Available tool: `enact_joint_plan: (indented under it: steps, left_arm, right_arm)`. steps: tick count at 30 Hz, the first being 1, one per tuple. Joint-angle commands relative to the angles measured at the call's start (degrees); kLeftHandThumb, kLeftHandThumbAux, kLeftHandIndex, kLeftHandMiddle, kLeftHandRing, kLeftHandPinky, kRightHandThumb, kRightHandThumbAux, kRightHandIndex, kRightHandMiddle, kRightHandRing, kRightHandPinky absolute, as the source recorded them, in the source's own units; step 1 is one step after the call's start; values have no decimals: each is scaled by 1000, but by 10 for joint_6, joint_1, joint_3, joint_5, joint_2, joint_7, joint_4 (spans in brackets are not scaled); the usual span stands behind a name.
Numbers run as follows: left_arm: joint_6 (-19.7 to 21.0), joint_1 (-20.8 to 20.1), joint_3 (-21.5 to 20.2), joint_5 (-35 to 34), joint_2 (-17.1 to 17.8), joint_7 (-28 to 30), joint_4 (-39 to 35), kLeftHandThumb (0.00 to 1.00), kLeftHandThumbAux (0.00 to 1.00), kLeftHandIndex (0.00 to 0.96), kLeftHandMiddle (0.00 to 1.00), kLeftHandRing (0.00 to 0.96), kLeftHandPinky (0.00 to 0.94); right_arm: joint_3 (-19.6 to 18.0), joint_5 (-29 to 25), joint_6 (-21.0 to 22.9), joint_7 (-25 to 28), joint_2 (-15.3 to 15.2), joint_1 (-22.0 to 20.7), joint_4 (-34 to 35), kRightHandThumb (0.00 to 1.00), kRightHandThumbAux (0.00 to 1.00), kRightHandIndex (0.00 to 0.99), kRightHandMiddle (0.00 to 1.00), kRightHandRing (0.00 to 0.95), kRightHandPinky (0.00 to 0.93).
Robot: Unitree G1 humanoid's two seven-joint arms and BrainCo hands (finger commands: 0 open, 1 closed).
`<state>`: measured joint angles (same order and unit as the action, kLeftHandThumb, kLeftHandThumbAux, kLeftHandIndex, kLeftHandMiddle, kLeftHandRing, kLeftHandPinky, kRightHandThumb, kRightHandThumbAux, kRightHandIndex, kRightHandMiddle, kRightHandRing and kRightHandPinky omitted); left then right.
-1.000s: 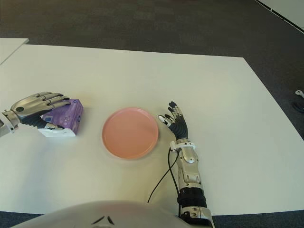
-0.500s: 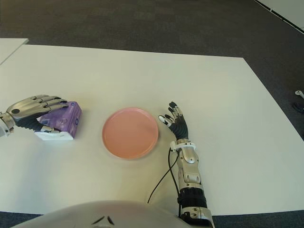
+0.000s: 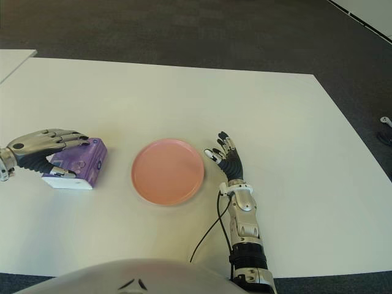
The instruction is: Put the tissue paper into the plate.
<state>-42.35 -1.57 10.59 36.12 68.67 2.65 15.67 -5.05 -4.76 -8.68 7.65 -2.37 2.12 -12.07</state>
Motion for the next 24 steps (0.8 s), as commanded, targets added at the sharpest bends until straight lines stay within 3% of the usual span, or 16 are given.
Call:
enact_joint_plan:
  steps: [1,5,12,24]
  left_arm:
    - [2,44,-8,-10,-9,29,-34,337,135,0,0,0,0]
    - [4,69,-11,1,-14,36,-63,301,160,0,0,0,0]
    - [48,108,6,71,-40,37,-124,240,182,0,0,0,0]
    - [100,112,-6,74,-55,47,-137,187,161,0,0,0,0]
  right_arm:
    - [3,-1,42,-4,0,27,-17,27,708,0,31,13,24]
    - [4,0,47,-6,1,30,-9,30,709,0,33,13,24]
    - [5,-1,52,-9,3,34,-4,34,711,0,34,13,25]
    - [5,-2,58,-9,1,39,4,38,709,0,33,12,19]
